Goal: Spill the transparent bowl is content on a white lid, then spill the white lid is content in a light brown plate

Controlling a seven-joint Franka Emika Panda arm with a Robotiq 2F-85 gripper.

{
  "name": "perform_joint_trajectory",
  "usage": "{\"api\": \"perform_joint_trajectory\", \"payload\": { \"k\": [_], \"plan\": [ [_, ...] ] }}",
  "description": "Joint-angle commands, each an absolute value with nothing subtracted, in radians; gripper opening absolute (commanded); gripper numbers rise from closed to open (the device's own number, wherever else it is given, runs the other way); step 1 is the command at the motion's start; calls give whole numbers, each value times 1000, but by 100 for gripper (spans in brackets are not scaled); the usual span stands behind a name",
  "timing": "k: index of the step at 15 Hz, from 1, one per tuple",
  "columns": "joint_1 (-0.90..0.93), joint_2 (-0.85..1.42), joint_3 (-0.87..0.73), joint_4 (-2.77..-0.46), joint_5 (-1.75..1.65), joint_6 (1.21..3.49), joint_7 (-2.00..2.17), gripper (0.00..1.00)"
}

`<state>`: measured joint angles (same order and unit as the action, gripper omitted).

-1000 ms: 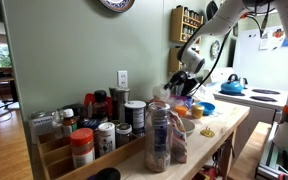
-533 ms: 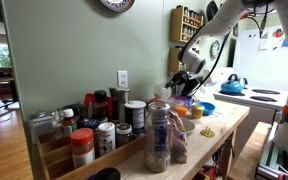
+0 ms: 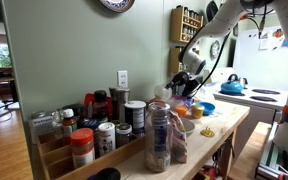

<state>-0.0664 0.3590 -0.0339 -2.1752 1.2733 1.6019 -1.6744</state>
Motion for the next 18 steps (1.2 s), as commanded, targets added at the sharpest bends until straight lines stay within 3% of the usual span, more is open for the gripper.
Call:
{"api": "perform_joint_trajectory", "payload": {
  "k": [1, 18],
  "plan": [
    [-61, 376, -43, -2172, 1284, 1620, -1646, 3],
    [-94, 416, -47, -2145, 1310, 1457, -1707, 3]
  ]
}}
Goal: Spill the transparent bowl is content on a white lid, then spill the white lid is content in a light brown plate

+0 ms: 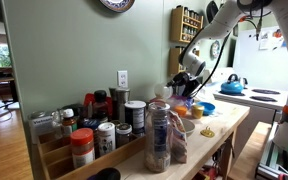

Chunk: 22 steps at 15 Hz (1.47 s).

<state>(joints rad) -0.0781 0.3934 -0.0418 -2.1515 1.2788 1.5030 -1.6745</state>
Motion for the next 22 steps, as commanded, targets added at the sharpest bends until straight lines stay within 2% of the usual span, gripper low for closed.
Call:
{"api": "perform_joint_trajectory", "payload": {
  "k": [1, 9, 11, 13, 16, 17, 22],
  "plan": [
    [-102, 423, -46, -2139, 1304, 1421, -1733, 3],
    [-97, 431, -61, -2139, 1310, 1419, -1712, 3],
    [-107, 442, -56, -2126, 1290, 1362, -1759, 3],
    [-93, 430, -70, -2148, 1319, 1432, -1699, 3],
    [-110, 451, -59, -2125, 1300, 1342, -1776, 3],
    [-96, 434, -71, -2143, 1315, 1404, -1731, 3],
    [-95, 444, -68, -2132, 1301, 1382, -1739, 3]
  ]
}}
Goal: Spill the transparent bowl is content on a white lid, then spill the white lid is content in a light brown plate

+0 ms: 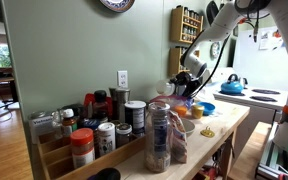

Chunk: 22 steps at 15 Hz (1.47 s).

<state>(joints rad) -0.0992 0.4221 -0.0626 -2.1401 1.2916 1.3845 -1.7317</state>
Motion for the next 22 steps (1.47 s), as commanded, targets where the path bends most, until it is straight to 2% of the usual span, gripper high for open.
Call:
{"api": "perform_joint_trajectory", "payload": {
  "k": [1, 12, 22],
  "plan": [
    [-93, 444, -68, -2131, 1299, 1382, -1735, 3],
    [-49, 383, -63, -2159, 1312, 1506, -1558, 3],
    [-88, 416, -62, -2136, 1277, 1346, -1729, 3]
  ]
}}
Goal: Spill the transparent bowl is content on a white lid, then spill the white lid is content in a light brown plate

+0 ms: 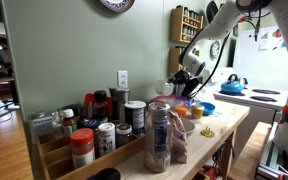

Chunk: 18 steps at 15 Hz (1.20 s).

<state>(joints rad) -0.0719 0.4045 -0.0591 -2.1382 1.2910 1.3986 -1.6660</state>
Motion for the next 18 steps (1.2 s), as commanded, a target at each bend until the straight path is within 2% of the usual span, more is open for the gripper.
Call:
{"api": "perform_joint_trajectory", "payload": {
  "k": [1, 18],
  "plan": [
    [-87, 418, -65, -2136, 1277, 1342, -1730, 3],
    [-91, 439, -76, -2129, 1302, 1314, -1726, 3]
  ]
}}
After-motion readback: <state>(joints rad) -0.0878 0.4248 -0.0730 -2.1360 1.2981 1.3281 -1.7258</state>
